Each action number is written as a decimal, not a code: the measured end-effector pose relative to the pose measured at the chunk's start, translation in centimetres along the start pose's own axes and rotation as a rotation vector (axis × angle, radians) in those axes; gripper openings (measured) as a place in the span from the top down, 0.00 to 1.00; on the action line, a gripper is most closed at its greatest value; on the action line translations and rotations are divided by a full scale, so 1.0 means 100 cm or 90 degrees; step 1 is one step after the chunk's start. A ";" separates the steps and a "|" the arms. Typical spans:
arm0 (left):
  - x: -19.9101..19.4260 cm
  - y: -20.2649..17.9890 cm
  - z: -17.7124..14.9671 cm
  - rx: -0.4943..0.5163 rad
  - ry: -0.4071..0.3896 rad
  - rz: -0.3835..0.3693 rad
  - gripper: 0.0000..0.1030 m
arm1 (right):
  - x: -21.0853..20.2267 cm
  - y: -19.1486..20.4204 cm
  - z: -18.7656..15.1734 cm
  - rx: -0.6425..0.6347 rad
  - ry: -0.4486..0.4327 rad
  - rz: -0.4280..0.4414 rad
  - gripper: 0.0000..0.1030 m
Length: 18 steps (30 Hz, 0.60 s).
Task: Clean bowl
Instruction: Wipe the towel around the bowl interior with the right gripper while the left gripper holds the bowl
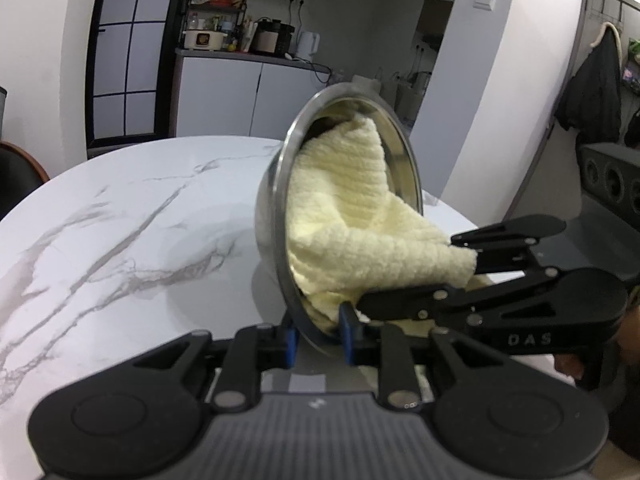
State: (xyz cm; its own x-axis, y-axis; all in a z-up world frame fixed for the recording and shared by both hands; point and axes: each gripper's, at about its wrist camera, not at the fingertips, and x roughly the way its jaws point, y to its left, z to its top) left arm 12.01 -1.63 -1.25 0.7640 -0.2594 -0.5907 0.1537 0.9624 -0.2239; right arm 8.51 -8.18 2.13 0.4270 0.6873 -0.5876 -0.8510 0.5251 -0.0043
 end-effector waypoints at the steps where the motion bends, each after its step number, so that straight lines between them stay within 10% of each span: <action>1: -0.001 0.000 0.000 0.001 -0.002 0.001 0.79 | 0.000 0.003 0.000 -0.019 0.000 -0.017 0.80; 13: -0.011 0.004 0.003 0.002 -0.034 0.011 0.80 | 0.001 0.043 -0.004 -0.243 -0.002 -0.225 0.80; 18: -0.010 0.004 0.002 -0.013 -0.033 -0.003 0.78 | -0.005 0.025 0.000 -0.137 0.003 -0.139 0.79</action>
State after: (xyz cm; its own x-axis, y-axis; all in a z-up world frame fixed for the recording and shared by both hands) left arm 11.43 -0.97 -0.61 0.7945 -0.2584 -0.5495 0.1442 0.9594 -0.2426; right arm 6.15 -7.17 2.40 0.6062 0.5668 -0.5580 -0.7845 0.5417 -0.3020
